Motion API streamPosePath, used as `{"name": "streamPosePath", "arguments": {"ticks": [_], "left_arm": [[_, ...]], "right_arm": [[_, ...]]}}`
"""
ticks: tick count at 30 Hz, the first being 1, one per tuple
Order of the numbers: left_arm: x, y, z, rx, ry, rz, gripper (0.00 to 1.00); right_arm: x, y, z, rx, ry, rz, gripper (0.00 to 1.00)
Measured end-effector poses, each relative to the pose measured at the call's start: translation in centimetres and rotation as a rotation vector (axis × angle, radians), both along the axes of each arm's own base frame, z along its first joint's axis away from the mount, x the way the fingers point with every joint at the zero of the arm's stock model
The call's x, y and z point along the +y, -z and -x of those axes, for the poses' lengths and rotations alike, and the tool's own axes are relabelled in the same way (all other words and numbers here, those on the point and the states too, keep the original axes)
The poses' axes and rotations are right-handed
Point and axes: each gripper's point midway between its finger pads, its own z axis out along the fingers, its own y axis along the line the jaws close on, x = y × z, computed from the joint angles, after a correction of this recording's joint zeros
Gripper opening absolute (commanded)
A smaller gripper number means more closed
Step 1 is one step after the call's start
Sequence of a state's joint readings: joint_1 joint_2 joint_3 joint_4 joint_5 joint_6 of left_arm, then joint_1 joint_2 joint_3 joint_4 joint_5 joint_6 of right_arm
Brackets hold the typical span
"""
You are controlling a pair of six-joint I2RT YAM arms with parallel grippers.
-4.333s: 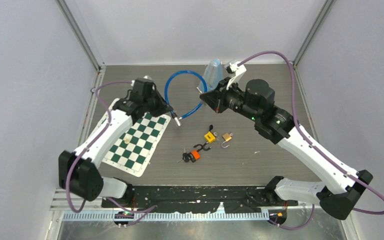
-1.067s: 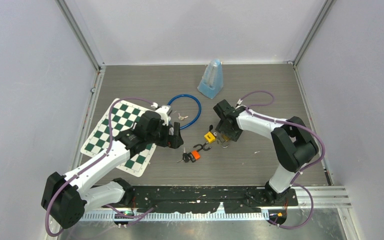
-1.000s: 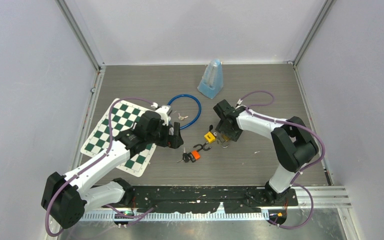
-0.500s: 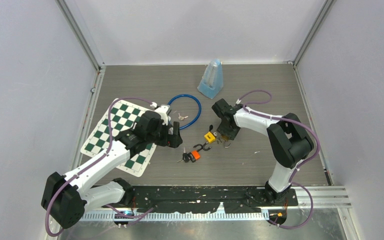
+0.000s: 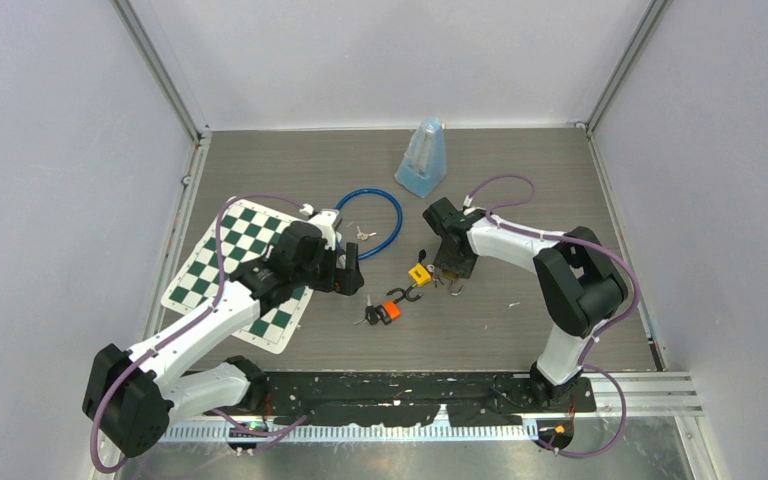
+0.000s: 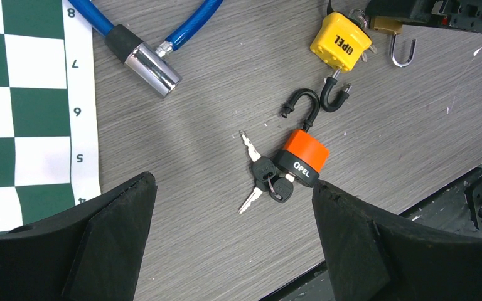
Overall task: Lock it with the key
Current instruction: Pick up the lock from the center of the board.
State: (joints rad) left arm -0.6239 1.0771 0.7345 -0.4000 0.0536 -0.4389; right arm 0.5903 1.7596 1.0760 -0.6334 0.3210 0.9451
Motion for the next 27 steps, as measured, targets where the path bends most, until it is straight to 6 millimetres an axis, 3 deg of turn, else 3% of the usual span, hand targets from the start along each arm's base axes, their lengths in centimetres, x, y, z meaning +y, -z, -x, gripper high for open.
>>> {"name": "streamPosePath", "arguments": {"ticks": [8,10,15,20,27], "left_arm": [[-0.1,-0.3,-0.1,-0.005,0.001,0.005,0.92],[-0.3,-0.7,-0.2,-0.01,0.002,0.012,0.93],[-0.8,-2.7,-0.8,-0.042,0.007,0.041,0.94],[-0.9,-6.5,-1.4,-0.067,-0.002,0.096,0.93],[0.2,-13.7,-2.8,-0.071,-0.068,0.296,0.91]], "right_arm": [[0.1,-1.0,-0.3,-0.037,-0.082,0.001,0.22],[0.6,-2.2,-0.8,-0.074,-0.132,-0.026,0.22],[3.5,-7.4,-2.3,-0.24,-0.302,-0.164,0.22],[6.8,-11.5,-2.3,-0.381,-0.505,-0.293,0.23],[11.8,-14.4,0.5,-0.491,-0.889,-0.405,0.23]]}}
